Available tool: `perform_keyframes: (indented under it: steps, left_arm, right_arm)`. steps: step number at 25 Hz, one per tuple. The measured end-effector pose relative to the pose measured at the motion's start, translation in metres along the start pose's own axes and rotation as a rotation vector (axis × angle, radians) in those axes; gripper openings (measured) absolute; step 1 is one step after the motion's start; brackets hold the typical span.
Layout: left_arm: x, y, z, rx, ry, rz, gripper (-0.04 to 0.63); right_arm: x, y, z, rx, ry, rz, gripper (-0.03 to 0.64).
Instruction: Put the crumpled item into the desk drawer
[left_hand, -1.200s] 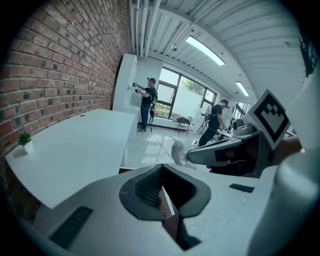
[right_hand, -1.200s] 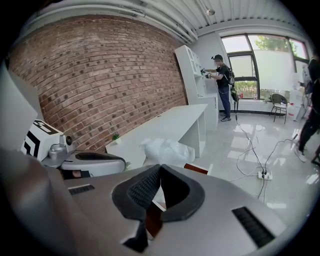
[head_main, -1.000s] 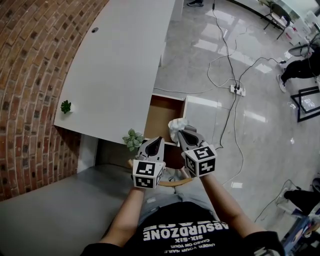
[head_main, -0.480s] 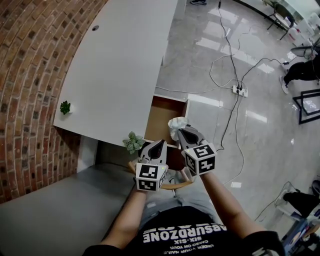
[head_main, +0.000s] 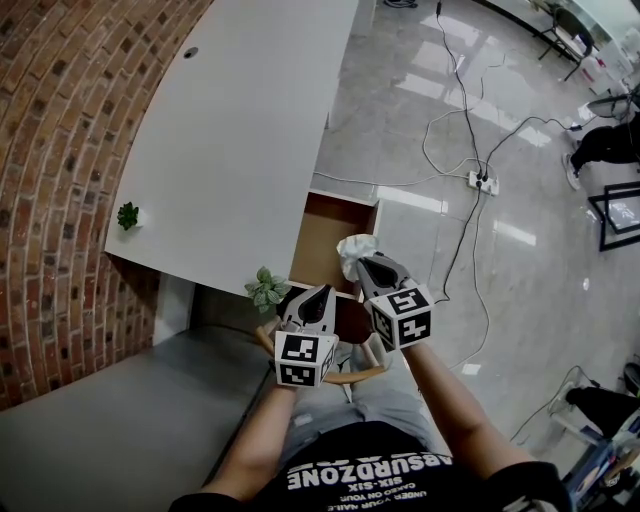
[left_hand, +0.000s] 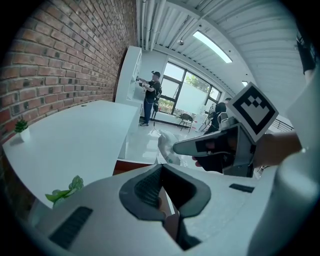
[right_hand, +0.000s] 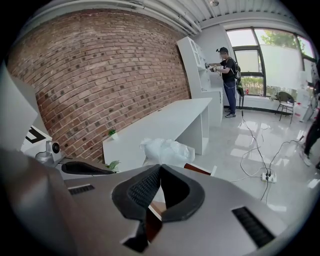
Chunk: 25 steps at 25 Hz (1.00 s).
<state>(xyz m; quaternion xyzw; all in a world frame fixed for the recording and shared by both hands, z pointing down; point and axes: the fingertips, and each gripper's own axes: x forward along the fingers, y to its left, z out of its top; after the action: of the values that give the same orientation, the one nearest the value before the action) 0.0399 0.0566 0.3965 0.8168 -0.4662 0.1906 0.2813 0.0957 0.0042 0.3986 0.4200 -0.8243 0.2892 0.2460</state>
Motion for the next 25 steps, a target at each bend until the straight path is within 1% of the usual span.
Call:
perform_keyframes:
  steps: [7,25]
  left_arm:
    - [0.008,0.000,-0.012,-0.003,0.028,-0.010,0.005]
    - [0.026,0.011,-0.036,-0.040,0.046,0.000,0.005]
  right_arm:
    - [0.011,-0.010,0.001,0.011,0.002,-0.007,0.000]
    - [0.046,-0.023,-0.011,-0.001,0.038,0.004,0.000]
